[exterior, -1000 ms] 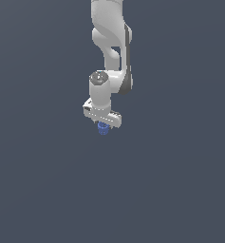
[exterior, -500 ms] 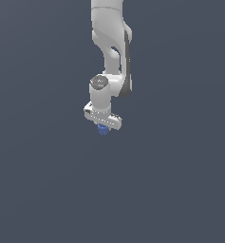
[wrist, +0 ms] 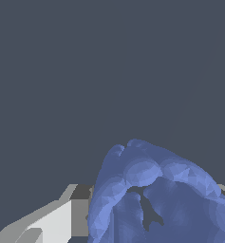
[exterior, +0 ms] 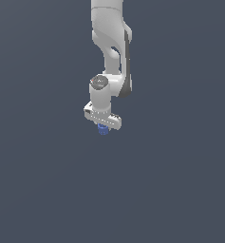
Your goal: Pick up the object and move it to a goal position.
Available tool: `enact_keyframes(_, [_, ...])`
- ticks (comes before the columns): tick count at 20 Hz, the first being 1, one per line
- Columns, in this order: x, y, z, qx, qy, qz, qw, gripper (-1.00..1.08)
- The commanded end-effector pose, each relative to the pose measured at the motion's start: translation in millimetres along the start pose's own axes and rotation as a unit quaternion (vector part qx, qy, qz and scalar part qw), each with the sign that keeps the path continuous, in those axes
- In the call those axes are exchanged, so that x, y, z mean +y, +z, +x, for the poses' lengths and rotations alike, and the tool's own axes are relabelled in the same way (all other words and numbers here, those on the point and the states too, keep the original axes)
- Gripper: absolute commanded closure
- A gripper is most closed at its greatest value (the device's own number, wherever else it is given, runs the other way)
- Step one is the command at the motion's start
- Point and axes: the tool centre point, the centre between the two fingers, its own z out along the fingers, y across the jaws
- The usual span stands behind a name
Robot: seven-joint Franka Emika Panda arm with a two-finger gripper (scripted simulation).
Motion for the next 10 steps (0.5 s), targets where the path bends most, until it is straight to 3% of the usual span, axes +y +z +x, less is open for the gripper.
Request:
enact_keyframes(1, [0,-2,1,0.0,0.0,0.0,1.0,1.08])
enact_keyframes(10, [0,-29,24,0.0,0.0,0.0,1.0,1.08])
